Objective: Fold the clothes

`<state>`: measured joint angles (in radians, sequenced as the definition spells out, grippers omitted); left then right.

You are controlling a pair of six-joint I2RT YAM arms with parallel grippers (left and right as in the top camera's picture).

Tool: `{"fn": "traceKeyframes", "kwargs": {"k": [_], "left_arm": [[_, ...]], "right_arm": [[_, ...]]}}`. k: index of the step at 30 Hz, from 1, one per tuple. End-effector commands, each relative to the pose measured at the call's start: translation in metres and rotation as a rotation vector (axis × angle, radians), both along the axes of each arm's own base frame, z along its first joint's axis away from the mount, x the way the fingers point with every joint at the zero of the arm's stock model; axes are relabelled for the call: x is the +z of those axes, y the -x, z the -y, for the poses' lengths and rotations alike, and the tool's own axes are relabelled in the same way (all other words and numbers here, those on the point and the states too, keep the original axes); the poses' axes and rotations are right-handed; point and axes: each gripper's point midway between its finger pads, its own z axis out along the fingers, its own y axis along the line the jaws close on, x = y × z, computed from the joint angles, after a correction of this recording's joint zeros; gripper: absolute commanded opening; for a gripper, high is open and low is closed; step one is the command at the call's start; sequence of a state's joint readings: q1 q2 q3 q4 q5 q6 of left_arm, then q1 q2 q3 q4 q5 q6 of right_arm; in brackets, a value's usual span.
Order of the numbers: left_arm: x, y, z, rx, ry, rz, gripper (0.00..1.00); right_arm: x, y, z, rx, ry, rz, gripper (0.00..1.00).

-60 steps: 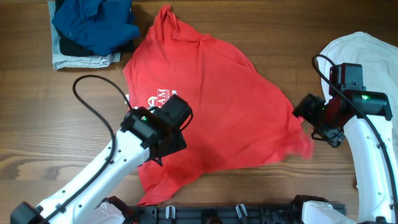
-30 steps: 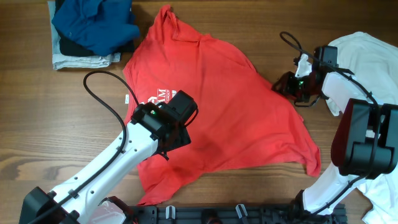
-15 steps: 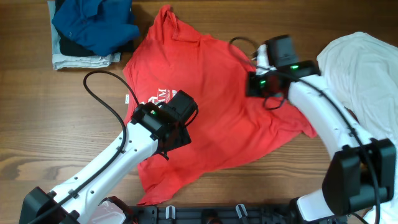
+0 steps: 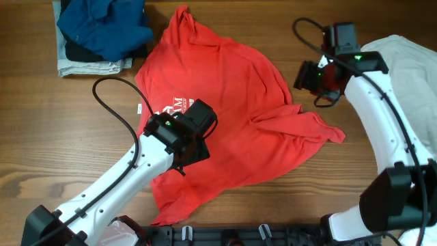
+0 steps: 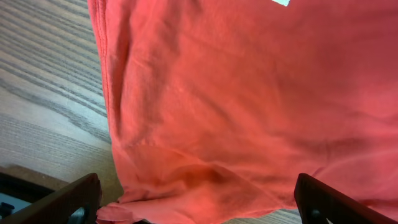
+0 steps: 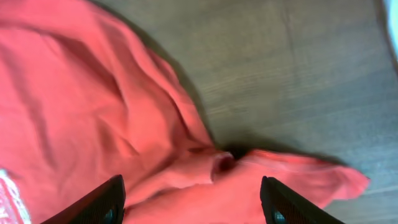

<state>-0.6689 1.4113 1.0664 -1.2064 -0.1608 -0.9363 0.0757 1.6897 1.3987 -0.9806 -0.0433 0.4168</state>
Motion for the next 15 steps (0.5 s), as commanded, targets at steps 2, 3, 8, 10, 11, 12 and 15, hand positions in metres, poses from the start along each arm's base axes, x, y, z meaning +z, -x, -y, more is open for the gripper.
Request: {"fn": "traceKeyframes", "kwargs": {"k": [2, 3, 8, 10, 11, 12, 15], "left_arm": [[-0.002, -0.001, -0.002, -0.021, -0.022, 0.004, 1.0], [-0.002, -0.001, -0.002, -0.021, -0.022, 0.004, 0.99], [-0.002, -0.001, -0.002, -0.021, -0.025, 0.002, 1.0], [-0.002, -0.001, -0.002, -0.021, -0.025, 0.001, 1.0], [-0.002, -0.001, -0.002, -0.021, -0.025, 0.001, 1.0], [-0.002, -0.001, -0.002, -0.021, -0.025, 0.001, 1.0], [-0.002, -0.001, -0.002, -0.021, -0.025, 0.001, 1.0]], "right_arm": [[-0.044, 0.018, -0.033, 0.108, -0.133, -0.187, 0.7], [-0.049, 0.019, -0.034, 0.108, -0.141, -0.205, 0.68], [-0.073, 0.021, -0.038, 0.104, -0.161, -0.271, 0.68], [-0.078, 0.017, -0.039, 0.099, -0.168, -0.267, 0.68], [-0.081, 0.015, -0.039, 0.099, -0.17, -0.268, 0.68], [-0.084, 0.014, -0.039, 0.099, -0.17, -0.27, 0.66], [-0.088, 0.002, -0.04, 0.102, -0.17, -0.228, 0.25]]}}
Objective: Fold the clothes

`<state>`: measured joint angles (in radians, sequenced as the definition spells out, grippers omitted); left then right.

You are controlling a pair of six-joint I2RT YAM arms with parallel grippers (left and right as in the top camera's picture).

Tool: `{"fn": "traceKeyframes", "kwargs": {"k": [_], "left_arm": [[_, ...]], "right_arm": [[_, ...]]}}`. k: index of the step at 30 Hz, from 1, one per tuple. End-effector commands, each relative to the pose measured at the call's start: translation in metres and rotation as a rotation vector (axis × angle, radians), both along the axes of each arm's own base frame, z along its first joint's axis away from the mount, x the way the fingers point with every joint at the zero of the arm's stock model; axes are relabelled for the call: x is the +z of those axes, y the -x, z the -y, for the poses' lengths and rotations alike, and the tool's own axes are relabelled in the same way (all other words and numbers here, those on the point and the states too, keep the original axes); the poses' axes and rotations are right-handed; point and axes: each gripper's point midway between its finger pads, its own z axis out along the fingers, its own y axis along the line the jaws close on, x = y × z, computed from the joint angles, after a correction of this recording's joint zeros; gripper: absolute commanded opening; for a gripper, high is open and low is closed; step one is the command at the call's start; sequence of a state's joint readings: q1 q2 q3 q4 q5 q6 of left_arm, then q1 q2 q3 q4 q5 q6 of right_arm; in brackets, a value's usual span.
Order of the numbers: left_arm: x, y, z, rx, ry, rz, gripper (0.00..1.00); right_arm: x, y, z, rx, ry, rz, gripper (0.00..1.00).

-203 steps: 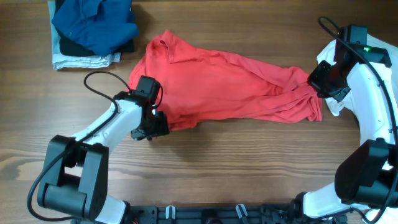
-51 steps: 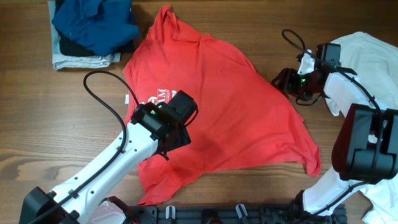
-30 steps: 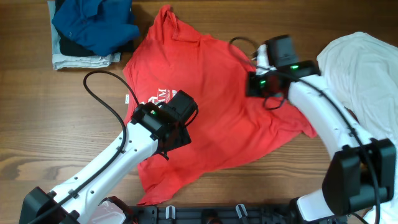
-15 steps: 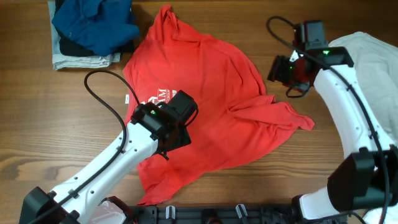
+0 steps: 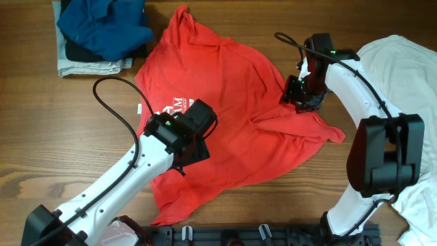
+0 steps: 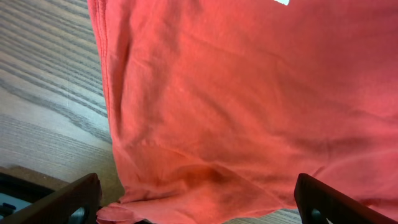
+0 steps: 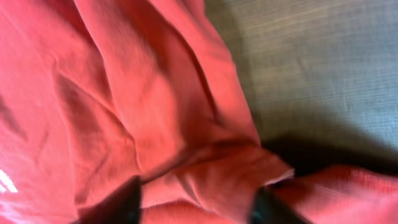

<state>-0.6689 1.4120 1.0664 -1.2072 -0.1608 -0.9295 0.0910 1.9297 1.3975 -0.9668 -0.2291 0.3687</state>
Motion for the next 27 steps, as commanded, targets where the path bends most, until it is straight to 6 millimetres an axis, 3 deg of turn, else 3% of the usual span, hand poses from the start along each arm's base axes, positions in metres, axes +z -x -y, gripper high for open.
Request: {"fn": "traceKeyframes", "kwargs": {"k": [1, 2, 4, 8, 11, 13, 15, 17, 18, 21, 22, 25, 27], "left_arm": [[-0.001, -0.001, -0.002, -0.014, -0.024, 0.002, 1.0], [-0.001, 0.0, -0.003, -0.014, -0.025, 0.001, 1.0], [-0.001, 0.001, -0.004, -0.014, -0.031, -0.006, 1.0], [-0.001, 0.002, -0.004, -0.014, -0.033, -0.007, 1.0], [-0.001, 0.002, -0.004, -0.014, -0.033, -0.007, 1.0], [-0.001, 0.001, -0.004, -0.014, -0.032, -0.006, 1.0], [-0.001, -0.002, -0.002, -0.013, -0.022, 0.006, 1.0], [-0.001, -0.004, 0.0, -0.014, -0.015, 0.015, 1.0], [-0.001, -0.003, 0.0, -0.014, -0.016, 0.014, 1.0], [-0.001, -0.005, 0.001, -0.014, -0.011, 0.019, 1.0], [-0.001, -0.005, 0.001, -0.014, -0.011, 0.02, 1.0], [-0.001, -0.004, 0.001, -0.014, -0.011, 0.018, 1.0], [-0.001, -0.003, -0.001, -0.014, -0.017, 0.011, 1.0]], "right_arm": [[-0.006, -0.014, -0.003, 0.002, -0.018, 0.041, 0.13], [-0.004, -0.023, -0.002, -0.005, -0.015, 0.075, 0.04], [0.008, -0.044, 0.013, -0.06, 0.017, 0.14, 0.04], [0.069, -0.101, 0.083, -0.154, 0.219, 0.345, 0.04], [0.085, -0.118, 0.128, -0.281, 0.316, 0.426, 0.04], [0.078, -0.11, 0.116, -0.249, 0.2, 0.38, 0.05], [0.071, -0.09, 0.086, -0.168, 0.058, 0.294, 0.3], [0.067, -0.06, 0.055, -0.055, -0.07, 0.181, 0.64], [0.064, -0.044, 0.044, -0.014, -0.102, 0.125, 0.76], [0.046, -0.006, 0.011, 0.095, -0.126, -0.006, 0.77], [0.034, 0.003, 0.0, 0.119, -0.129, -0.032, 0.68], [0.006, 0.007, -0.017, 0.103, -0.131, -0.03, 0.67], [-0.004, 0.006, -0.012, 0.093, -0.105, -0.02, 0.67]]}}
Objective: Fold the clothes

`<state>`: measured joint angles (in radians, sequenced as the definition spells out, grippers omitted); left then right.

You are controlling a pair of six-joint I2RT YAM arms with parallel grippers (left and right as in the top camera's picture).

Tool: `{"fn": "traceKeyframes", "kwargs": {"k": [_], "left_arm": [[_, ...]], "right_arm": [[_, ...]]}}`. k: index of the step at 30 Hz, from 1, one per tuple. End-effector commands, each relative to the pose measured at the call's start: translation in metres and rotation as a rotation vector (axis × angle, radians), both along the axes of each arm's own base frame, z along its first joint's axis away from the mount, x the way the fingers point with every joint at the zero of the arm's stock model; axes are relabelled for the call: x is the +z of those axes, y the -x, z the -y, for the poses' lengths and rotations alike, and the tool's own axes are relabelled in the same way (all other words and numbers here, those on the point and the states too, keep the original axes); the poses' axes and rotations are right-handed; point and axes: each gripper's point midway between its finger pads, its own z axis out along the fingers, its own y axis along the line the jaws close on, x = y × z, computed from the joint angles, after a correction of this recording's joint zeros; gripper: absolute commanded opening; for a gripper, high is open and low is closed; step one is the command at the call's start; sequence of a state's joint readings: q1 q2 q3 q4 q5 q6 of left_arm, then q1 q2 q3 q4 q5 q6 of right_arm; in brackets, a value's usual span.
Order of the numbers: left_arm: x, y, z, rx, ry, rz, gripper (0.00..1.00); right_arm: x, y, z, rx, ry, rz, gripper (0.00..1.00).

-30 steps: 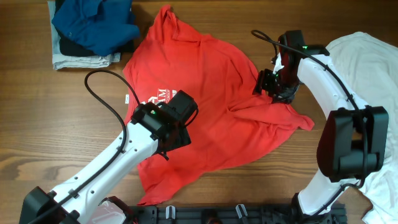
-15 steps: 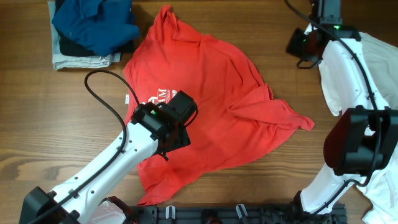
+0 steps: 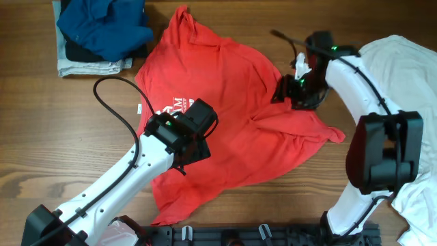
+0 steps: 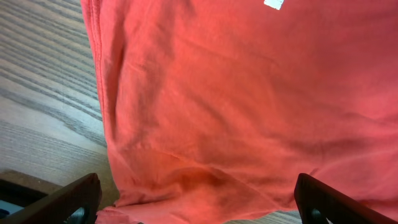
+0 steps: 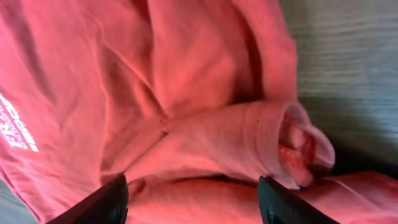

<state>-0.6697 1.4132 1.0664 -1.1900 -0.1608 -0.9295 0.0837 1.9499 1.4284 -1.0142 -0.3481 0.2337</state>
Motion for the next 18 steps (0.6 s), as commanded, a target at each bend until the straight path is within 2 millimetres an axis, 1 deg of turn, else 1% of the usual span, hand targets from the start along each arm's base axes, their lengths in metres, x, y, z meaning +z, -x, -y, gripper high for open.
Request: {"fn": "traceKeyframes", "kwargs": {"k": [1, 2, 4, 5, 6, 7, 8, 9, 13, 16, 18], "left_arm": [[-0.001, 0.001, -0.004, -0.013, -0.03, -0.006, 1.0], [-0.001, 0.002, -0.004, -0.013, -0.032, -0.007, 1.0], [-0.001, 0.002, -0.005, -0.013, -0.032, -0.008, 1.0], [-0.001, 0.002, -0.005, -0.013, -0.032, -0.008, 1.0], [-0.001, 0.002, -0.005, -0.013, -0.032, -0.007, 1.0], [-0.001, 0.001, -0.004, -0.013, -0.031, -0.006, 1.0], [-0.001, 0.001, -0.004, -0.013, -0.03, -0.006, 1.0], [-0.001, 0.002, -0.004, -0.013, -0.031, -0.006, 1.0], [-0.001, 0.002, -0.004, -0.013, -0.031, -0.006, 1.0], [-0.001, 0.002, -0.004, -0.013, -0.031, -0.006, 1.0], [-0.001, 0.002, -0.004, -0.013, -0.031, -0.006, 1.0]], "right_arm": [[-0.013, -0.003, 0.011, -0.036, 0.047, 0.009, 0.67], [-0.014, -0.008, 0.015, -0.026, 0.073, 0.033, 0.64], [-0.01, -0.013, 0.013, 0.009, 0.064, 0.066, 0.61], [-0.003, -0.013, 0.01, 0.032, 0.045, 0.069, 0.61], [0.009, -0.016, 0.011, 0.036, 0.05, 0.074, 0.63], [0.029, -0.026, 0.016, 0.032, 0.085, 0.108, 0.71], [0.03, -0.029, 0.022, 0.029, 0.12, 0.119, 0.75], [0.029, -0.029, 0.025, 0.028, 0.139, 0.12, 0.78], [0.02, -0.025, 0.025, 0.029, 0.136, 0.104, 0.77], [-0.005, -0.012, 0.024, 0.029, 0.13, 0.072, 0.76], [-0.011, -0.01, 0.018, 0.031, 0.092, 0.074, 0.76]]}}
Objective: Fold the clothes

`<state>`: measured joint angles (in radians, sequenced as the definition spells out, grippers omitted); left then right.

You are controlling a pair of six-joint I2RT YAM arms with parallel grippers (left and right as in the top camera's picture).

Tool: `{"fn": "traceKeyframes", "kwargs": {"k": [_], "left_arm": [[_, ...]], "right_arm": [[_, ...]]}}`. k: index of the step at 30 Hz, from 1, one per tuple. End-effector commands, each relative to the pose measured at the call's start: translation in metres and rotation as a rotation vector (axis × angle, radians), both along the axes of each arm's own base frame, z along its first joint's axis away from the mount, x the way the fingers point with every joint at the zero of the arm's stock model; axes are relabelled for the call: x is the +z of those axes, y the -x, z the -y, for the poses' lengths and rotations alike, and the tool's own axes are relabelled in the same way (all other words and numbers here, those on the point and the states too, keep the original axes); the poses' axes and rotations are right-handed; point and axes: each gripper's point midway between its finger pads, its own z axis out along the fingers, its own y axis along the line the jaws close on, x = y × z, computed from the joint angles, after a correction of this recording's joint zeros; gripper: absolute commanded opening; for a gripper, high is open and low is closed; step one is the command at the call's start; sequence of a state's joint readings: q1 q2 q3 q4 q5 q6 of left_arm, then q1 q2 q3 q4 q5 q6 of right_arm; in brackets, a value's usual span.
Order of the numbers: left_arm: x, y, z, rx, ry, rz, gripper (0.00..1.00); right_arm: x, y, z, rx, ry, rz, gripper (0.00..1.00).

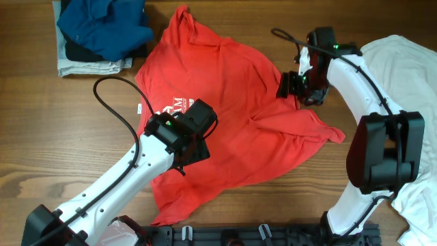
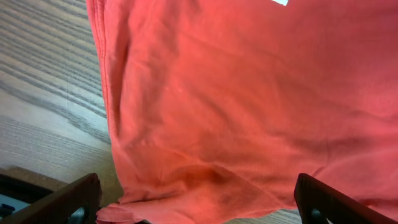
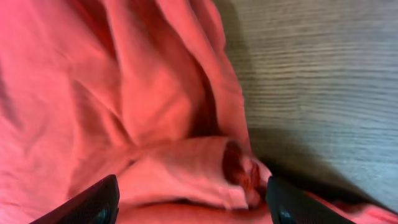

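Note:
A red T-shirt (image 1: 225, 102) lies spread and wrinkled on the wooden table, white print near its left side. My left gripper (image 2: 196, 208) stands open low over the shirt's lower left part (image 2: 236, 112), with bunched cloth between its fingers (image 2: 78, 199). My right gripper (image 3: 193, 205) is open at the shirt's right sleeve (image 1: 300, 109). The sleeve's rolled end (image 3: 239, 171) lies between its fingers (image 3: 93, 202). In the overhead view the left gripper (image 1: 190, 140) covers part of the shirt, and the right gripper (image 1: 295, 85) is at the shirt's right edge.
A pile of blue and grey clothes (image 1: 102, 31) sits at the back left. A white garment (image 1: 410, 68) lies at the right edge under the right arm. A black rail (image 1: 259, 236) runs along the front edge. Bare wood (image 1: 54, 130) lies left of the shirt.
My right gripper has shifted a little at the sleeve, so more bare table shows beside the rolled sleeve end. It stays open. The left gripper has barely moved.
My right gripper first hung open over the table just right of the shirt. Then it was down at the right sleeve, and later over the rolled sleeve end, where it stays open. The left gripper stayed open over the shirt's lower left throughout.

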<state>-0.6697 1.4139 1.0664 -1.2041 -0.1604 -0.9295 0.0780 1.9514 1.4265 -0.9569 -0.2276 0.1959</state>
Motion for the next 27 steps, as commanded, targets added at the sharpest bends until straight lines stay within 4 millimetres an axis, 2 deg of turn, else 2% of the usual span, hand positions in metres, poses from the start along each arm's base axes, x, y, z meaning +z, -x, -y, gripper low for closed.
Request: {"fn": "traceKeyframes", "kwargs": {"k": [1, 4, 7, 8, 9, 11, 15, 16, 19, 20, 22, 23, 24, 25, 26, 27], "left_arm": [[-0.001, -0.001, -0.002, -0.013, -0.021, 0.006, 1.0], [-0.001, -0.001, -0.003, -0.013, -0.024, 0.003, 1.0], [-0.001, 0.0, -0.003, -0.013, -0.027, 0.0, 1.0], [-0.001, 0.0, -0.003, -0.013, -0.027, 0.0, 1.0], [-0.001, 0.0, -0.003, -0.013, -0.027, -0.001, 1.0], [-0.001, 0.0, -0.003, -0.013, -0.027, -0.001, 1.0], [-0.001, 0.001, -0.004, -0.013, -0.029, -0.003, 1.0], [-0.001, 0.001, -0.004, -0.013, -0.029, -0.002, 1.0], [-0.001, 0.0, -0.004, -0.013, -0.031, 0.002, 1.0], [-0.001, 0.0, -0.004, -0.013, -0.03, 0.003, 1.0], [-0.001, 0.0, -0.004, -0.013, -0.029, 0.004, 1.0], [-0.001, 0.0, -0.004, -0.013, -0.03, 0.003, 1.0], [-0.001, 0.0, -0.004, -0.013, -0.03, 0.003, 1.0], [-0.001, 0.0, -0.004, -0.013, -0.029, 0.004, 1.0], [-0.001, -0.001, -0.003, -0.012, -0.027, 0.007, 1.0], [-0.001, -0.003, -0.001, -0.012, -0.02, 0.016, 1.0]], "right_arm": [[-0.005, 0.003, -0.006, 0.011, -0.041, 0.008, 0.74], [-0.003, -0.005, -0.01, 0.007, -0.065, 0.04, 0.61], [-0.002, -0.012, -0.01, -0.015, -0.069, 0.063, 0.36], [-0.001, -0.013, -0.01, -0.016, -0.069, 0.069, 0.23], [-0.001, -0.016, -0.01, -0.031, -0.069, 0.075, 0.04], [0.0, -0.026, -0.009, -0.049, -0.065, 0.114, 0.04], [0.008, -0.066, 0.033, -0.18, 0.11, 0.268, 0.04], [0.024, -0.084, 0.055, -0.232, 0.148, 0.329, 0.04], [0.076, -0.119, 0.109, -0.345, 0.213, 0.468, 0.04], [0.087, -0.125, 0.122, -0.37, 0.228, 0.495, 0.04], [0.114, -0.136, 0.169, -0.466, 0.3, 0.577, 0.04], [0.117, -0.137, 0.182, -0.493, 0.323, 0.594, 0.04], [0.118, -0.136, 0.19, -0.509, 0.322, 0.595, 0.04], [0.115, -0.134, 0.187, -0.499, 0.29, 0.58, 0.04], [0.107, -0.128, 0.172, -0.445, 0.216, 0.537, 0.04], [0.097, -0.117, 0.149, -0.378, 0.119, 0.471, 0.13]]}}
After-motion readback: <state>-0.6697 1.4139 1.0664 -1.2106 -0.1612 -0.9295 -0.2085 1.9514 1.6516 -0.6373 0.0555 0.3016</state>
